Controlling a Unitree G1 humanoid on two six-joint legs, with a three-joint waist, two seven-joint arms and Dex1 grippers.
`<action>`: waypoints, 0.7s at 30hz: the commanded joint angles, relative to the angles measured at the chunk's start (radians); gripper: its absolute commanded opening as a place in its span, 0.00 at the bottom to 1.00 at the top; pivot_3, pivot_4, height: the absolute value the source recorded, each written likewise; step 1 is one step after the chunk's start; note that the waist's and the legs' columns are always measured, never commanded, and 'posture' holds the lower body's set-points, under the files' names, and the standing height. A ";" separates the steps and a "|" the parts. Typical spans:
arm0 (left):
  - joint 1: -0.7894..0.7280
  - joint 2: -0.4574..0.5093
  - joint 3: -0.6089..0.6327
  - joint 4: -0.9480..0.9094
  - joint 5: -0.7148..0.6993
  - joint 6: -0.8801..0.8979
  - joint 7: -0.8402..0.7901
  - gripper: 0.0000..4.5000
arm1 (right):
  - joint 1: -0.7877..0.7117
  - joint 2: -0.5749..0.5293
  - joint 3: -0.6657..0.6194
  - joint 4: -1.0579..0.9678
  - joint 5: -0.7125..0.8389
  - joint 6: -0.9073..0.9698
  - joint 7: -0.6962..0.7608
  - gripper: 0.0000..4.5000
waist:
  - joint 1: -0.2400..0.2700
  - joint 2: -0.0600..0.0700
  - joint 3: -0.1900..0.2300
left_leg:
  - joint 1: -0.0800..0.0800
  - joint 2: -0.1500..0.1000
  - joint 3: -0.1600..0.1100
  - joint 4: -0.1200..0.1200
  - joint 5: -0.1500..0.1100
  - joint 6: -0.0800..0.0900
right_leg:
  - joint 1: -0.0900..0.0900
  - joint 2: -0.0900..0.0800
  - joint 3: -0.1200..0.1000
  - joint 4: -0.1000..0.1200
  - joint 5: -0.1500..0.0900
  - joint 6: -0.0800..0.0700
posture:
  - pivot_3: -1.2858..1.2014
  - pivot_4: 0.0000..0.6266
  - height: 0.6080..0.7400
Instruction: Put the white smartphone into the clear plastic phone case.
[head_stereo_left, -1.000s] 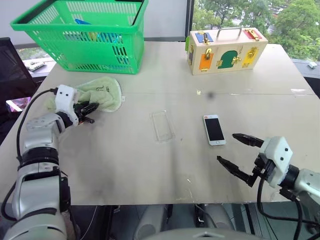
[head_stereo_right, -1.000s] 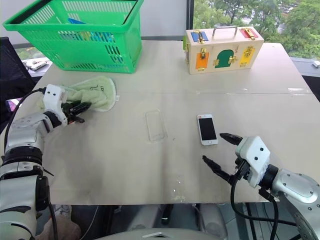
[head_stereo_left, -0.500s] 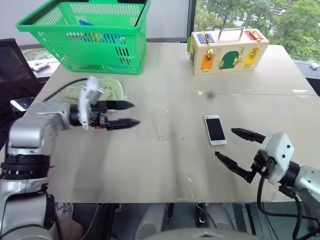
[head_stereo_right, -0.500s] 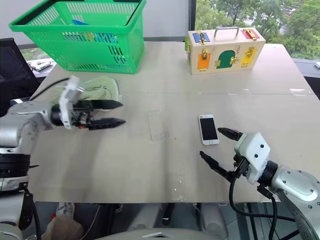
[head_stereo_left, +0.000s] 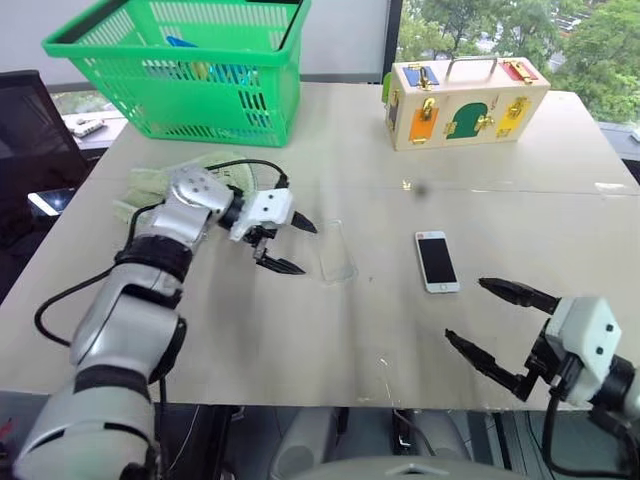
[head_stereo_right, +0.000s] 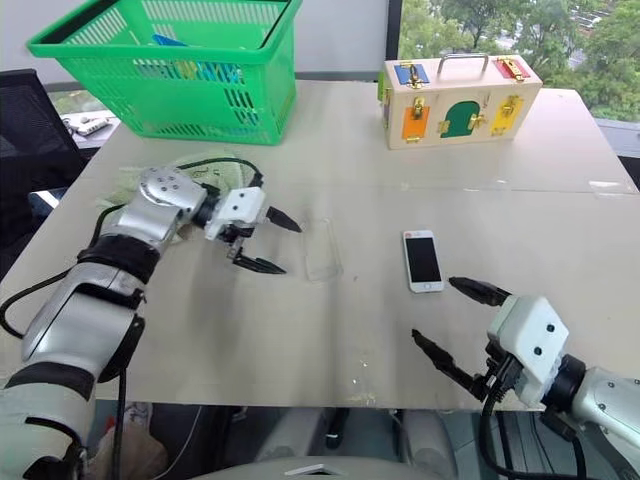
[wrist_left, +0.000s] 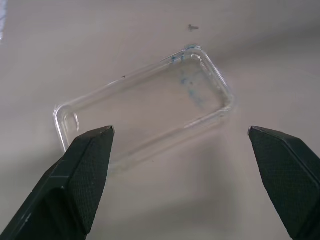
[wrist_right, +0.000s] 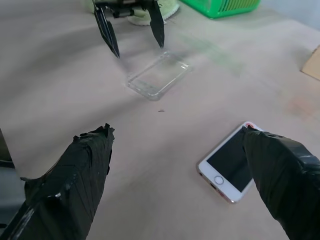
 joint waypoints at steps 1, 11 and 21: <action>-0.066 -0.075 -0.028 0.173 0.130 -0.192 -0.007 1.00 | 0.061 -0.034 -0.010 -0.035 0.018 -0.102 -0.056 1.00 | 0.000 0.000 0.000 | 0.000 0.000 0.000 0.000 0.000 0.000 | 0.000 0.000 0.000 0.000 0.000 0.000 | 0.52 0.24 1.00; -0.084 -0.111 -0.027 0.213 0.075 0.019 -0.007 0.20 | 0.125 -0.101 0.064 -0.035 -0.006 -0.192 -0.174 1.00 | -0.003 0.001 -0.001 | 0.001 0.000 -0.002 0.007 0.000 0.000 | 0.003 0.001 -0.003 0.005 -0.002 0.004 | 0.52 0.24 1.00; 0.195 0.046 0.060 -0.586 -0.090 0.680 0.077 0.02 | -0.023 -0.122 0.168 -0.032 0.030 -0.029 -0.264 1.00 | -0.027 0.001 0.001 | -0.001 0.000 -0.004 0.008 -0.001 0.001 | 0.002 0.001 -0.002 0.005 -0.003 0.004 | 0.52 0.24 1.00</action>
